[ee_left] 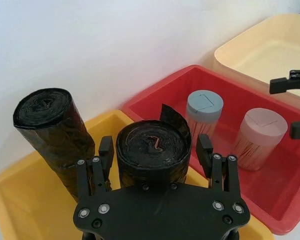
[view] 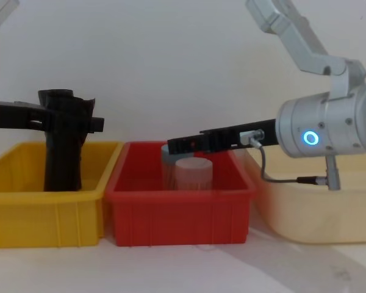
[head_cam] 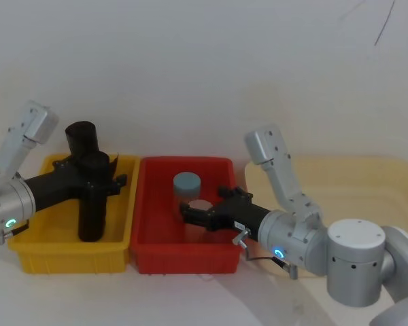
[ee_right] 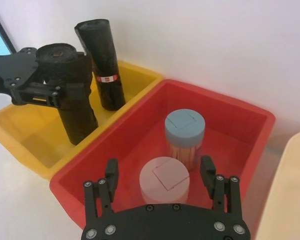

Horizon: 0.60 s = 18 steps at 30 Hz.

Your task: Pick up the garbage bag with the one hand and transfer it to the other hand.

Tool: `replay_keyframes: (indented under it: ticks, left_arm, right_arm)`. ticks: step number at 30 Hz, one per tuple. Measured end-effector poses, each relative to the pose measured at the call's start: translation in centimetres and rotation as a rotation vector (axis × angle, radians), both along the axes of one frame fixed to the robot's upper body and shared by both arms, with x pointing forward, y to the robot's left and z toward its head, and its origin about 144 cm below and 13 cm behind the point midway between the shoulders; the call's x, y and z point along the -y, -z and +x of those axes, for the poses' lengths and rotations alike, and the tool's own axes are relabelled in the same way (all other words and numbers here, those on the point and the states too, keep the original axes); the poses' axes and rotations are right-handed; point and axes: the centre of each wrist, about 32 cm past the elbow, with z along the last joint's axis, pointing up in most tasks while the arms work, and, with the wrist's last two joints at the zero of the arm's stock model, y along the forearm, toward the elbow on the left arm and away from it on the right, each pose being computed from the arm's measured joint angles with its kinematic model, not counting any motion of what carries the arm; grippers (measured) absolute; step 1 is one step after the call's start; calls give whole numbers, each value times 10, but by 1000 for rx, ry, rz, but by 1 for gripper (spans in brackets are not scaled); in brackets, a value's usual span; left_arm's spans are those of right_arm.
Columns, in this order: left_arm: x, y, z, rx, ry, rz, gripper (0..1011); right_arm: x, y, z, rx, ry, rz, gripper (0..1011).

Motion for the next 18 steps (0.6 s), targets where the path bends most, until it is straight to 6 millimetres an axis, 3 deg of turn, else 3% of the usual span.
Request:
replay_keyframes:
  ticks: [18]
  left_arm:
    - [0, 0, 0, 0, 0, 2, 1001]
  right_arm:
    - [-12, 10, 13, -9, -24, -61, 999]
